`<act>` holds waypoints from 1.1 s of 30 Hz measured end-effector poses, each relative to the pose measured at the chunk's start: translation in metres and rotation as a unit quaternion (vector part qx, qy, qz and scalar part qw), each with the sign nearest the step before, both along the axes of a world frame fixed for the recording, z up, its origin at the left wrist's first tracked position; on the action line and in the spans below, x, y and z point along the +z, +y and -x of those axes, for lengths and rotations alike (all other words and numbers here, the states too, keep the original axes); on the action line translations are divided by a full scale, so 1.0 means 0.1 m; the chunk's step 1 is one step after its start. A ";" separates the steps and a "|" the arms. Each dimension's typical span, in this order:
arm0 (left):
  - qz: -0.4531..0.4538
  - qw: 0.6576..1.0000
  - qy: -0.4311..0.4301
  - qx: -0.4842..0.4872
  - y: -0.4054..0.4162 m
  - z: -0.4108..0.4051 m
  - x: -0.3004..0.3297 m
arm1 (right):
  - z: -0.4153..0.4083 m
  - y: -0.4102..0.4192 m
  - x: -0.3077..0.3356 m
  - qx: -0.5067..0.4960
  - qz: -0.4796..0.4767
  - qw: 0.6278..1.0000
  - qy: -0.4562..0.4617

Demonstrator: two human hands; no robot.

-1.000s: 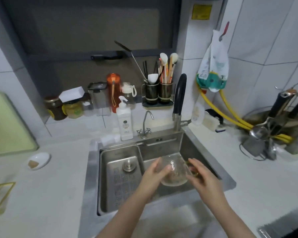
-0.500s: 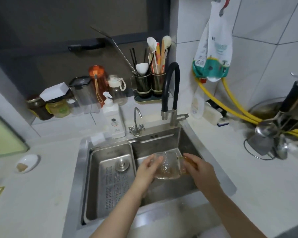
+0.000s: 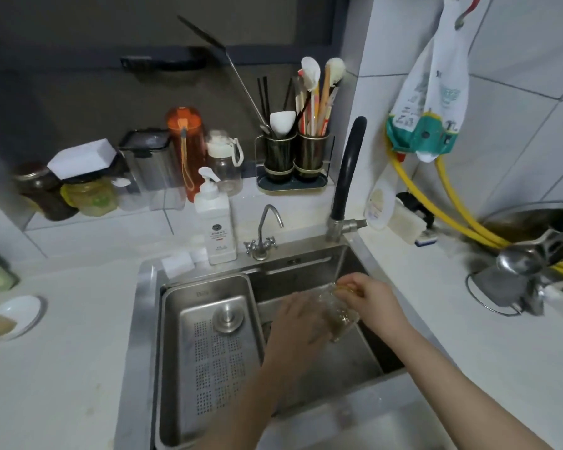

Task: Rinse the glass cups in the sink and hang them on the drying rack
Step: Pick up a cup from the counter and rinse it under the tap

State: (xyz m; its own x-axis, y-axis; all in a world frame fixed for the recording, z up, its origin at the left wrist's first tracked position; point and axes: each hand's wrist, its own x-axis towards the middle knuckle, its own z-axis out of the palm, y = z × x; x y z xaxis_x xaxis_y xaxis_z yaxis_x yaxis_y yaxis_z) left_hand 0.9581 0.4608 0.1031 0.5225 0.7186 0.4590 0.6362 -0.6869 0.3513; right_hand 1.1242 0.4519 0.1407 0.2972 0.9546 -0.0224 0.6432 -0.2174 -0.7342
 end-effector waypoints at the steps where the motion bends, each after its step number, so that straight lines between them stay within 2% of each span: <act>1: 0.037 0.999 0.029 -0.008 -0.03 0.02 -0.04 | 0.02 0.05 0.01 -0.010 0.000 1.000 -0.004; 4: 0.215 0.972 0.098 -0.011 -0.04 0.04 -0.23 | 0.06 0.19 0.07 -0.020 0.031 0.999 -0.033; 5: 0.235 0.967 0.099 -0.006 -0.05 0.04 -0.25 | 0.06 0.23 0.08 -0.016 0.049 0.998 -0.043; 9: 0.247 0.964 0.102 -0.004 0.03 0.07 -0.18 | 0.10 0.39 0.09 -0.009 0.117 0.991 -0.058; 17: 0.260 0.963 0.068 -0.029 0.14 0.14 -0.21 | 0.08 0.53 0.01 -0.022 0.181 0.982 -0.058; 25: 0.265 0.963 -0.004 -0.044 0.15 -0.02 -0.12 | -0.13 0.57 -0.02 -0.020 0.193 0.980 -0.040; 33: 0.314 0.948 -0.011 -0.043 0.25 -0.19 -0.14 | -0.31 0.62 -0.05 -0.020 0.186 0.982 -0.013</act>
State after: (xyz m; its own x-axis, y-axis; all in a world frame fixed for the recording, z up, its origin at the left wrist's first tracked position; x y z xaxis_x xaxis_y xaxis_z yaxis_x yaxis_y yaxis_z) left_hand 0.9767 0.4856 0.0889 0.5874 0.8086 -0.0347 0.5750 -0.3867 0.7210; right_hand 1.1548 0.5136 0.1358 0.3397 0.8694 -0.3590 0.6464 -0.4930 -0.5824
